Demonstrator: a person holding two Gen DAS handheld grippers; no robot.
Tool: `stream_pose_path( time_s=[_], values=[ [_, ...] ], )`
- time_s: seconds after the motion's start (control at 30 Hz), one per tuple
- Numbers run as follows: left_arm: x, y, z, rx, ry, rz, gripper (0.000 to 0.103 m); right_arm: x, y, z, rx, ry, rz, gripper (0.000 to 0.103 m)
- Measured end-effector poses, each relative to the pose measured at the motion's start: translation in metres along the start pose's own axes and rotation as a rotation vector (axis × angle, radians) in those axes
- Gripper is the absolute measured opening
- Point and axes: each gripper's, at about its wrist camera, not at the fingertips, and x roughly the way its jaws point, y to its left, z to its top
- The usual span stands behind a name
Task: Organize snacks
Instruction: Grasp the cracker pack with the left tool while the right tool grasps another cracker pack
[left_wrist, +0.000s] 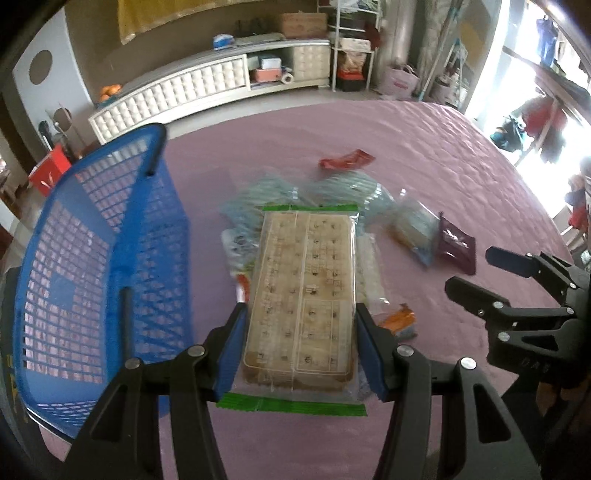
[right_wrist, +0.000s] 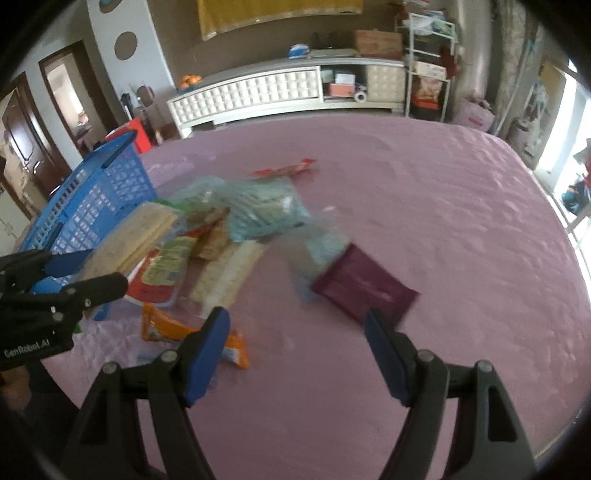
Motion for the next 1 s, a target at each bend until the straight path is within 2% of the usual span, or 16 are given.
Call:
stream_pose_path(
  time_s=[0.07,0.37,0.43,0.6,0.7,0.77,0.9,0.97,1.0],
  values=[
    [-0.001,0.0,0.0,0.014,-0.028,0.014,0.053,0.007,0.008,0.004,-0.002,0.012,0.0,0.079],
    [0.01,-0.007,0.007,0.079,-0.06,0.092,0.053,0.051,0.039,0.019,0.016,0.099,0.038,0.079],
    [0.015,-0.008,0.009,0.092,-0.066,0.113,0.053,0.058,0.04,0.021,0.015,0.108,0.019,0.079],
    [0.021,-0.005,0.016,0.121,-0.054,0.129,0.053,0.074,0.039,0.024,0.019,0.138,0.064,0.079],
    [0.026,-0.004,0.019,0.15,-0.04,0.169,0.053,0.083,0.042,0.027,0.006,0.153,0.058,0.079],
    [0.028,-0.004,0.021,0.159,-0.036,0.168,0.053,0.089,0.045,0.029,0.0,0.166,0.057,0.079],
    [0.029,-0.001,0.023,0.162,-0.034,0.174,0.053,0.094,0.056,0.033,-0.087,0.169,-0.004,0.079],
    [0.029,-0.002,0.024,0.159,-0.032,0.177,0.053,0.096,0.063,0.031,-0.141,0.17,-0.034,0.074],
    [0.029,-0.002,0.024,0.161,-0.032,0.18,0.053,0.094,0.066,0.03,-0.158,0.162,-0.032,0.066]
  ],
)
